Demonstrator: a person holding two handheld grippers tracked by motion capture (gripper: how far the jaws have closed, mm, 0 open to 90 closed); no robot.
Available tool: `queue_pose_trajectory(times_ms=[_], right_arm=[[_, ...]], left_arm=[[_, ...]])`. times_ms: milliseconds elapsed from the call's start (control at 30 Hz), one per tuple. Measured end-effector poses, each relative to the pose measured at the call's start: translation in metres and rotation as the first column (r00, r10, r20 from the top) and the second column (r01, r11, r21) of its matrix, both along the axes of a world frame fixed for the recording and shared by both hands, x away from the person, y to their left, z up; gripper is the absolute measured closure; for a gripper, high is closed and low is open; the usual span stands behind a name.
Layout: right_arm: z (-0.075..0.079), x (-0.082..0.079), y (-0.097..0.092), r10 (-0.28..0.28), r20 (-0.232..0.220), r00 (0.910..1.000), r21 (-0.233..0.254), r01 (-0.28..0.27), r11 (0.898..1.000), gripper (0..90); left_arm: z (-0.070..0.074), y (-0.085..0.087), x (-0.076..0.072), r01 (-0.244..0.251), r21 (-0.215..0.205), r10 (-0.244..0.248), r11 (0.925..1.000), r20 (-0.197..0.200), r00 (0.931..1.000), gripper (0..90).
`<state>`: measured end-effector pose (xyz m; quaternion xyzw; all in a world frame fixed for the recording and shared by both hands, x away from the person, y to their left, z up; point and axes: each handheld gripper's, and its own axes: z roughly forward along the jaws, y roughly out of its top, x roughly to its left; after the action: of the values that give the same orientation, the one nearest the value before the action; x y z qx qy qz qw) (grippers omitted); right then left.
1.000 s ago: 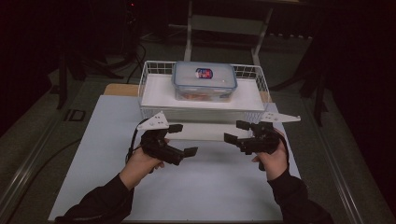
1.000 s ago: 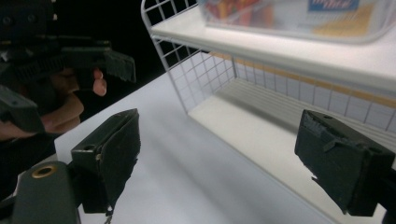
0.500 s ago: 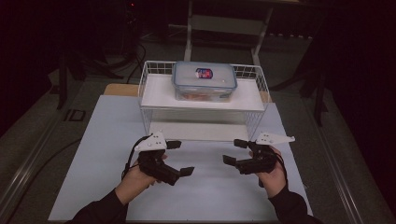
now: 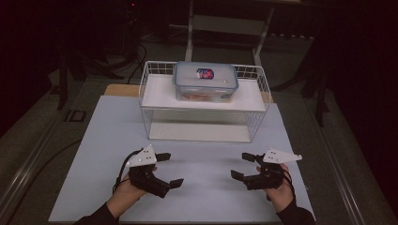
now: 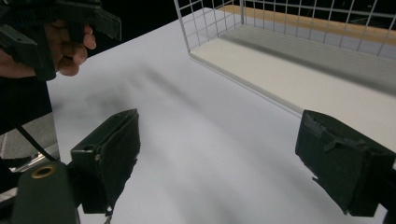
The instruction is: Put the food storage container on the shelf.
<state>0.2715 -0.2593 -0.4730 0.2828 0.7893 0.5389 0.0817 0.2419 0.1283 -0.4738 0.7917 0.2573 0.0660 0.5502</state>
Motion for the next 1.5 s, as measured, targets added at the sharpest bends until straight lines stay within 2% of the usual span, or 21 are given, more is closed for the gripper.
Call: queue_pose_trajectory(times_ms=[167,233,367,500,533,700,767,833,1067,1333,1500], right_arm=[[-0.01,-0.005,-0.003,0.011,0.019,0.9998,-0.042,-0.011,0.999,13.3],[-0.013,-0.005,-0.005,0.0,0.02,0.9998,-0.061,0.001,0.998,13.3],[-0.019,-0.005,-0.009,-0.009,0.038,0.9992,-0.077,0.012,0.997,13.4],[-0.02,-0.004,-0.012,-0.008,0.051,0.9986,-0.068,0.012,0.998,13.5],[-0.02,-0.005,-0.014,-0.006,0.068,0.9977,-0.072,0.011,0.997,13.6],[-0.028,-0.005,-0.016,-0.008,0.046,0.9989,-0.101,0.012,0.995,13.7],[-0.03,-0.003,-0.016,-0.012,0.026,0.9996,-0.09,0.015,0.996,13.8],[-0.029,-0.001,-0.018,-0.019,0.026,0.9995,-0.082,0.021,0.996,13.9],[-0.032,-0.001,-0.02,-0.014,0.025,0.9996,-0.062,0.016,0.998,13.9],[-0.038,0.001,-0.021,-0.01,0.003,0.9999,-0.058,0.01,0.998,14.0],[-0.039,0.001,-0.02,-0.009,-0.007,0.9999,-0.06,0.009,0.998,14.0]], left_arm=[[-0.012,0.002,-0.004,0.004,0.05,-0.004,0.9988,0.004,1.0,0.9],[-0.017,0.004,-0.005,0.001,0.056,-0.001,0.9985,0.002,1.0,0.9],[-0.026,0.011,-0.007,-0.015,0.063,0.016,0.9979,-0.005,0.9999,0.9],[-0.03,0.014,-0.007,-0.024,0.069,0.025,0.9973,-0.004,0.9997,0.9],[-0.032,0.02,-0.007,-0.041,0.079,0.04,0.996,0.01,0.9991,0.9],[-0.035,0.029,-0.008,-0.067,0.077,0.066,0.9948,0.011,0.9977,0.9],[-0.037,0.032,-0.007,-0.078,0.069,0.078,0.9946,0.002,0.9969,0.9],[-0.039,0.034,-0.007,-0.089,0.067,0.089,0.9938,0.002,0.996,0.9],[-0.038,0.037,-0.007,-0.093,0.044,0.093,0.9947,0.011,0.9956,0.9],[-0.047,0.036,-0.005,-0.078,0.061,0.08,0.9951,-0.02,0.9966,0.9],[-0.049,0.035,-0.004,-0.072,0.068,0.073,0.9951,-0.02,0.9971,0.9]])
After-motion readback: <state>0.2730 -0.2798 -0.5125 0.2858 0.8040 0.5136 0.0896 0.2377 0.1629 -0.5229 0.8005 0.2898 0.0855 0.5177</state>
